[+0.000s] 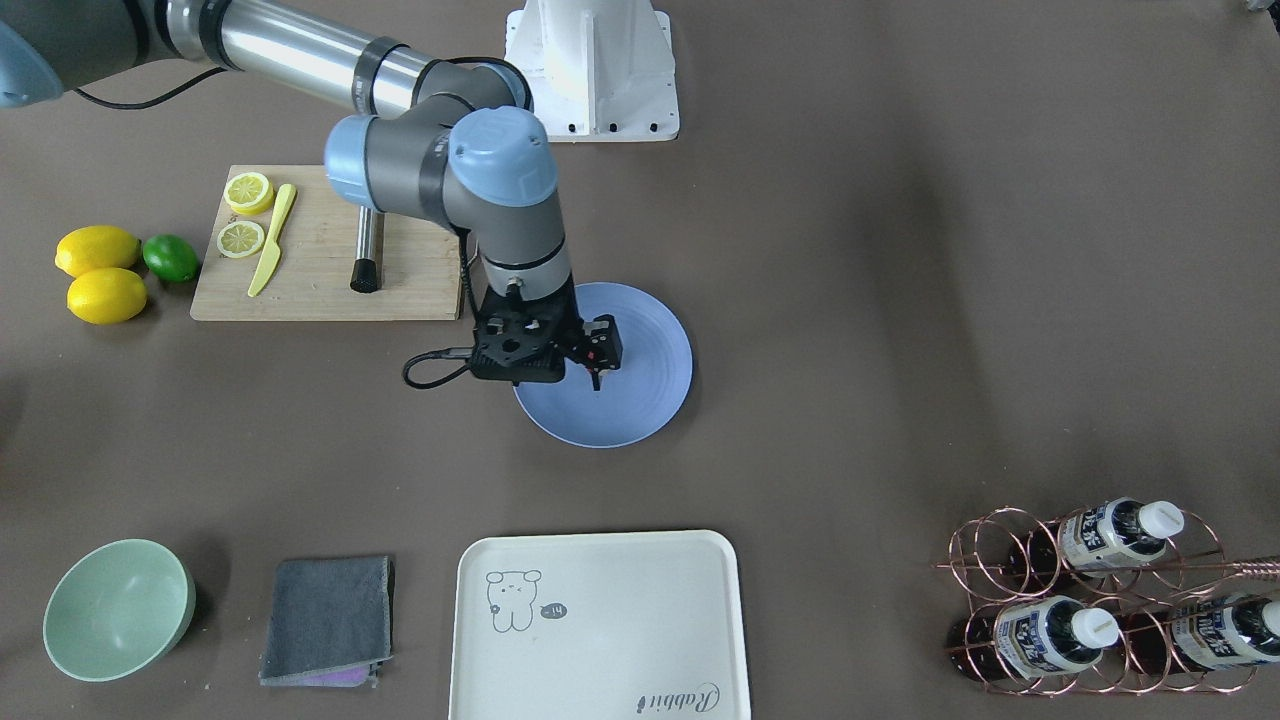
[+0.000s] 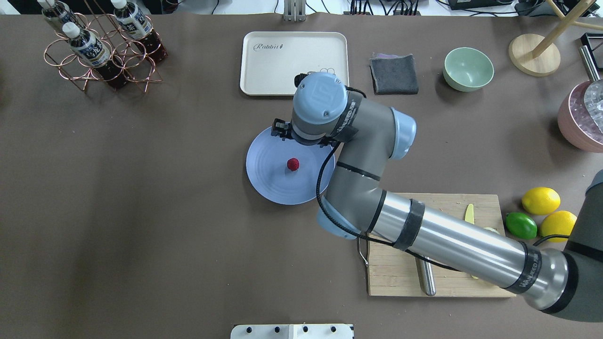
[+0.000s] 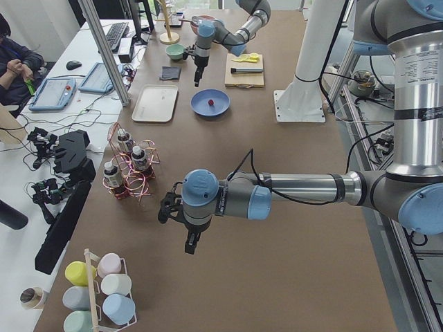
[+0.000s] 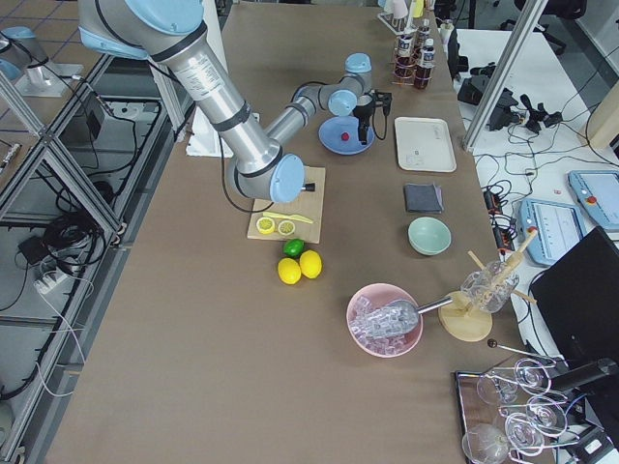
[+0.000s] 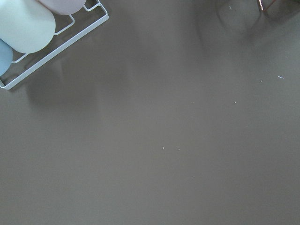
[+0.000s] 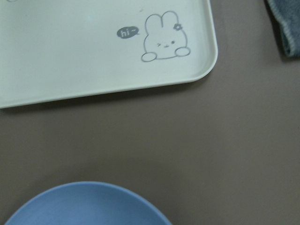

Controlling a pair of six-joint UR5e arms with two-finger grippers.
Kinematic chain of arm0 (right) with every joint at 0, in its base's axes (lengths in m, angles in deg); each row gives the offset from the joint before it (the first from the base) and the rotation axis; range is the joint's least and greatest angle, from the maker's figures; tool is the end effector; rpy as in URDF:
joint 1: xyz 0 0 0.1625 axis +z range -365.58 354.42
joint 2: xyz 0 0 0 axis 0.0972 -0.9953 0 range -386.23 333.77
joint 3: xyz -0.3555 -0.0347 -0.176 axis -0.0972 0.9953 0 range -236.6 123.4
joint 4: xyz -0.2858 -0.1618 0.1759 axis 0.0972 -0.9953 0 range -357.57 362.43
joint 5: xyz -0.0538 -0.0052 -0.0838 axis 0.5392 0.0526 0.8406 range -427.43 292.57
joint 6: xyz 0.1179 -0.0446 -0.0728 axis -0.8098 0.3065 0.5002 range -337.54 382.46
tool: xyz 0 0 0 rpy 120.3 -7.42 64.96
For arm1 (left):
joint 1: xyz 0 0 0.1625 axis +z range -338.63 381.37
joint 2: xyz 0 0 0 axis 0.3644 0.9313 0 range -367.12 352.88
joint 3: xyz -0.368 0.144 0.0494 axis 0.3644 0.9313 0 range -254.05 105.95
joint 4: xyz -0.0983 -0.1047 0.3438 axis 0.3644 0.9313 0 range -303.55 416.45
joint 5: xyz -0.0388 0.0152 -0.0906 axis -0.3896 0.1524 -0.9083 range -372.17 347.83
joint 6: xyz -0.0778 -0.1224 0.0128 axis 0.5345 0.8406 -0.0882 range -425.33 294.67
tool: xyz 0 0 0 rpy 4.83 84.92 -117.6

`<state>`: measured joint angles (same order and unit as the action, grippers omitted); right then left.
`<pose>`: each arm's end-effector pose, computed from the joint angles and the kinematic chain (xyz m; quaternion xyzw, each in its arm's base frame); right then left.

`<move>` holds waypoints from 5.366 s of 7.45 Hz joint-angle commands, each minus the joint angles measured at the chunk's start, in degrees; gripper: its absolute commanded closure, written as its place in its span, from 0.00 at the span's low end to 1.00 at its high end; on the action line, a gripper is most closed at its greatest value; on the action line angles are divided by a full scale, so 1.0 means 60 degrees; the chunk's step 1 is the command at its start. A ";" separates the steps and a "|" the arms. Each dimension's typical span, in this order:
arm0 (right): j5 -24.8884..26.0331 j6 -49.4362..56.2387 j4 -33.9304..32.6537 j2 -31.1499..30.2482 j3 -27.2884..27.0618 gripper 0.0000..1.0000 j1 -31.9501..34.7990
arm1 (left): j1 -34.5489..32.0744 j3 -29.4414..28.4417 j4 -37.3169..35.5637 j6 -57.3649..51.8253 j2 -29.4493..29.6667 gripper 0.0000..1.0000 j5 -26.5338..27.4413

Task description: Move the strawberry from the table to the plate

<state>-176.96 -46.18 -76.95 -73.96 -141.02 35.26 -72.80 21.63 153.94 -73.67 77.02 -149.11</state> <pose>-0.4859 -0.5317 0.2691 0.0712 -0.4187 0.0857 0.9012 -0.0573 -0.4158 0.6457 0.1015 0.3887 0.0587 0.9139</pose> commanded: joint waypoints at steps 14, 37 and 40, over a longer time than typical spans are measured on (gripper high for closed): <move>-0.3118 1.3932 -0.1960 -0.6825 -0.1281 0.00 0.8516 | -0.0052 -0.0112 0.0039 -0.0031 0.0009 0.02 0.0045; -0.3221 1.3946 -0.1960 -0.7118 -0.1340 0.00 0.8516 | 0.0006 -0.0815 0.0025 0.0042 -0.0196 0.02 0.0016; -0.3221 1.3946 -0.1960 -0.7118 -0.1370 0.00 0.8516 | 0.0006 -0.0845 -0.0033 0.0042 -0.0196 0.02 0.0002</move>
<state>-196.28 37.50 -88.71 -116.61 -149.17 86.36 -72.76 16.66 153.94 -73.42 75.85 -149.03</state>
